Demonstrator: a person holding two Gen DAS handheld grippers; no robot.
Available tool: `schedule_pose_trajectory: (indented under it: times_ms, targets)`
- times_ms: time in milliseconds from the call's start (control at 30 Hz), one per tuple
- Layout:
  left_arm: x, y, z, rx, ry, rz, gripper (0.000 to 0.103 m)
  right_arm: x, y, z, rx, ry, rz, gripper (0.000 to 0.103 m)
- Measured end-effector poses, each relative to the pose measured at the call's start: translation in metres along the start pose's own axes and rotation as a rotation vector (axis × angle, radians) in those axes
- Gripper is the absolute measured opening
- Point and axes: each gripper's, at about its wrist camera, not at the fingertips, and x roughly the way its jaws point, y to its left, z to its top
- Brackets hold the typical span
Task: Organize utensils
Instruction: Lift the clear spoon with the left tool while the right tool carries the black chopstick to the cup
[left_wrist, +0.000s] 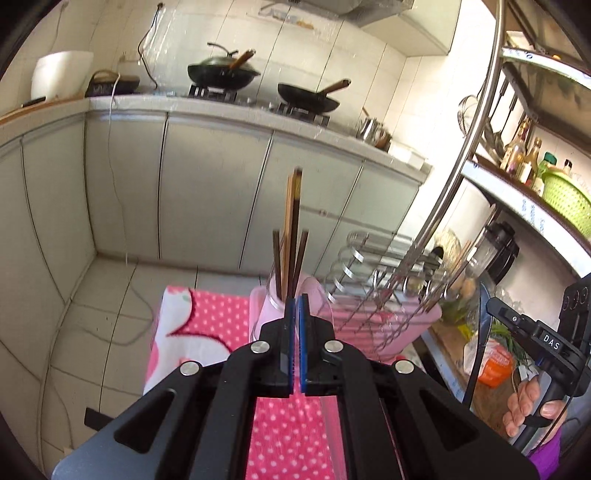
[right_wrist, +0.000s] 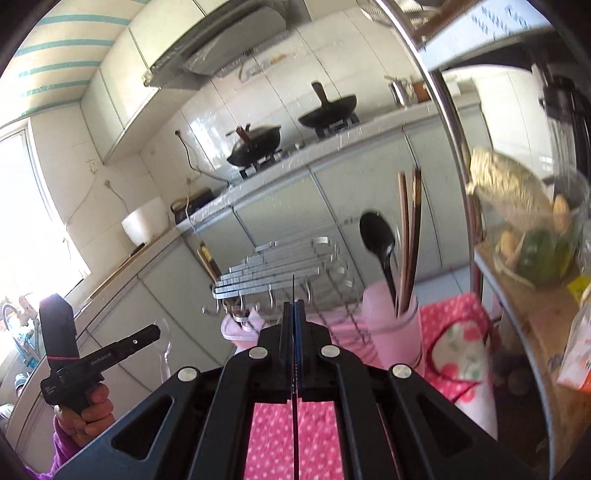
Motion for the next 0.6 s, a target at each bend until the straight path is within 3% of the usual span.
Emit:
schedule_pose_trajectory:
  times_ms: [233,600]
  targets:
    - [-0.015,-0.017,0.022,0.032,-0.101,0.011,0.001,-0.018,0.009,0.029,-0.039,-0.11,-0.014,0.001]
    - [-0.027,-0.028,0.041,0.03,-0.238,0.047,0.001,-0.036,0.022,0.047,-0.099,-0.264,-0.023,0.001]
